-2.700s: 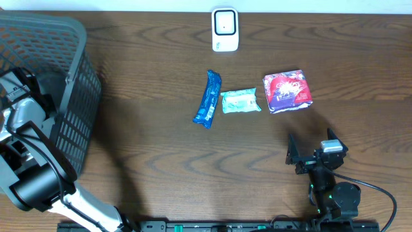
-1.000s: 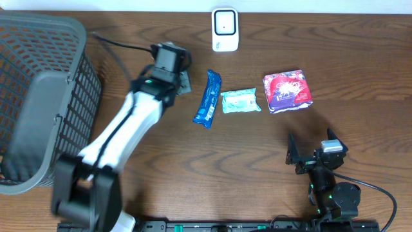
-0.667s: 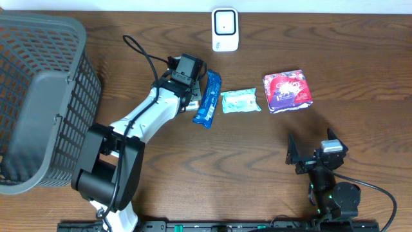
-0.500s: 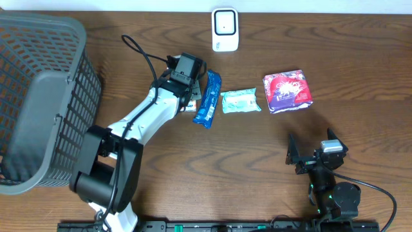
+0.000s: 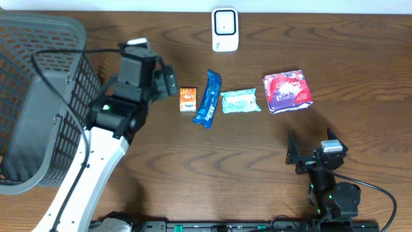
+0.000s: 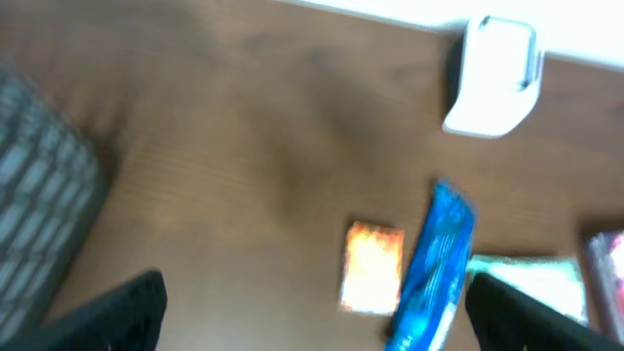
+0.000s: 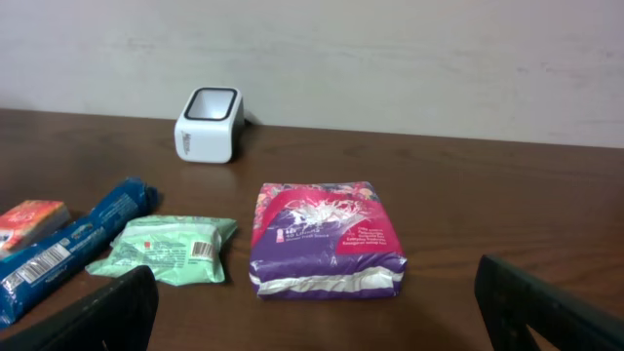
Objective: Scan the item barcode
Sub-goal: 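Place the orange box left of the blue bar and hold position, then move the right gripper to the purple-red pack and grasp it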
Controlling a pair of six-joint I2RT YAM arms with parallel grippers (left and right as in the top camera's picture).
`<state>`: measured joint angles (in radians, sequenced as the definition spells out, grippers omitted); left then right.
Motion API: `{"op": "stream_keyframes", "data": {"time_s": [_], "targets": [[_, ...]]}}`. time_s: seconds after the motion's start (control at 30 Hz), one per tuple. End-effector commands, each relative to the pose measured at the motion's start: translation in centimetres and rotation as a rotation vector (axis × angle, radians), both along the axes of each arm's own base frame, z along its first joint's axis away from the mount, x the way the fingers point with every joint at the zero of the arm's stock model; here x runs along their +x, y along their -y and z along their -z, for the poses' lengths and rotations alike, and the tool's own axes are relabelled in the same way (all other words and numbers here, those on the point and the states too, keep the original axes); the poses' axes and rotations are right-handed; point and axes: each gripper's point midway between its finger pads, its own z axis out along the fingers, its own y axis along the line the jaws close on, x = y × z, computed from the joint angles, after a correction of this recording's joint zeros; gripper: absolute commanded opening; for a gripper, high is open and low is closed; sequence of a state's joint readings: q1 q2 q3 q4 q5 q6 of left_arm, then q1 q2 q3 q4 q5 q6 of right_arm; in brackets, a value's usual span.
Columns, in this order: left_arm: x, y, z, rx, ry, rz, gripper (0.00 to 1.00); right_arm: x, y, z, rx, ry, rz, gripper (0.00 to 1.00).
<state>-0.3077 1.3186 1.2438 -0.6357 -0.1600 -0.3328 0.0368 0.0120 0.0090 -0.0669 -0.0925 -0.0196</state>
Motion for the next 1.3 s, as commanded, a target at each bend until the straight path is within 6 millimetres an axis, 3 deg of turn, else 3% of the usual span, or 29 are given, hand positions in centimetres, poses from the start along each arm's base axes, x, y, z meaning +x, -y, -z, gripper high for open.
{"op": "stream_keyframes", "data": {"time_s": [0.0, 0.2, 0.43, 0.6, 0.73, 0.8, 0.93, 1.07, 1.27], "targets": [[-1.3, -1.0, 1.2, 0.045, -0.075, -0.001, 0.98, 0.0, 0.3, 0.1, 0.0, 0.0, 0.014, 0.99], [-3.3, -1.6, 2.9, 0.078, -0.183, 0.0, 0.98, 0.0, 0.3, 0.1, 0.0, 0.0, 0.014, 0.99], [-3.4, -1.6, 3.0, 0.081, -0.19, 0.0, 0.98, 0.1, 0.3, -0.4, -0.002, 0.021, 0.016, 0.99], [-3.4, -1.6, 3.0, 0.081, -0.19, 0.0, 0.98, -1.1, -4.2, -3.3, 0.238, 0.078, -0.256, 0.99], [-3.4, -1.6, 3.0, 0.081, -0.19, 0.0, 0.98, -2.3, -5.8, -6.3, 0.319, 0.165, -0.383, 0.99], [-3.4, -1.6, 3.0, 0.081, -0.19, 0.0, 0.98, -3.0, -6.1, -8.2, 0.316, 0.24, -0.413, 0.99], [-3.4, -1.6, 3.0, 0.081, -0.19, 0.0, 0.98, -3.4, -4.7, -12.0, 0.319, 0.369, -0.347, 0.99], [-3.4, -1.6, 3.0, 0.081, -0.19, 0.0, 0.98, -2.7, -4.2, -13.9, 0.243, 0.308, -0.289, 0.99], [-3.4, -1.6, 3.0, 0.081, -0.19, 0.0, 0.98, 2.5, -3.8, -14.5, 0.063, -0.095, -0.226, 0.99]]}}
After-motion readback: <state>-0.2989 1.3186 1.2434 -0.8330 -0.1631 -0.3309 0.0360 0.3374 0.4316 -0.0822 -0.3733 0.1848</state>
